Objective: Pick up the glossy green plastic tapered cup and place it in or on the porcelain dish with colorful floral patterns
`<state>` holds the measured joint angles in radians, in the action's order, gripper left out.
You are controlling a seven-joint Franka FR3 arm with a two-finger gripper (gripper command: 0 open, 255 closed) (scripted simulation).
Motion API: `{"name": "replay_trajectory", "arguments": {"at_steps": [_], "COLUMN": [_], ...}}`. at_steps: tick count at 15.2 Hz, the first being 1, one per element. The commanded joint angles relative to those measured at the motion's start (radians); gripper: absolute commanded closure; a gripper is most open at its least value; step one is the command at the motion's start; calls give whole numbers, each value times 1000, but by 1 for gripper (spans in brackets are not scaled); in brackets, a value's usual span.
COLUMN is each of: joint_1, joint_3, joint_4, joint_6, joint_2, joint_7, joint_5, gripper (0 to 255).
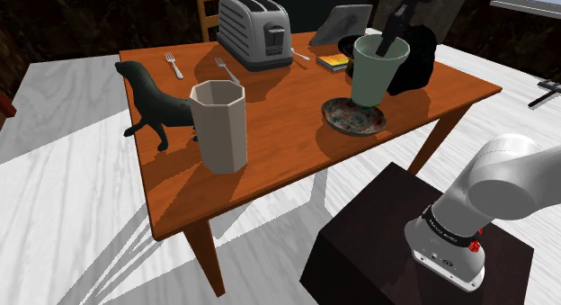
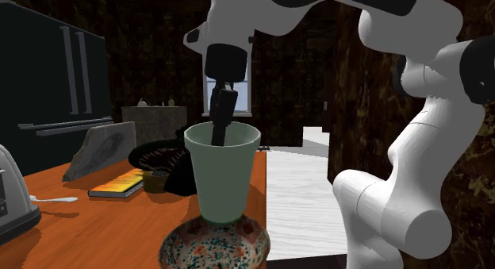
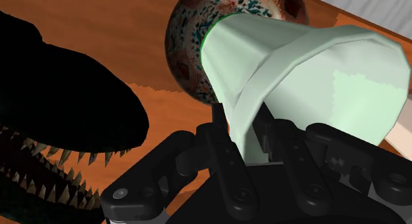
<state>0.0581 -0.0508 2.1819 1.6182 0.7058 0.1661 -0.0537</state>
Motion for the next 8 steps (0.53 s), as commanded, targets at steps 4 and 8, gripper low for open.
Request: {"name": "replay_trajectory", "arguments": {"at_steps": [4, 8], "joint_1": [-1, -2], "joint_3": [1, 1], "joint_4": [82, 129], "joint_6": [62, 98], "joint_2": [21, 32], "joint_7": [3, 5], "joint_5": [0, 0], "gripper": [255, 255]}}
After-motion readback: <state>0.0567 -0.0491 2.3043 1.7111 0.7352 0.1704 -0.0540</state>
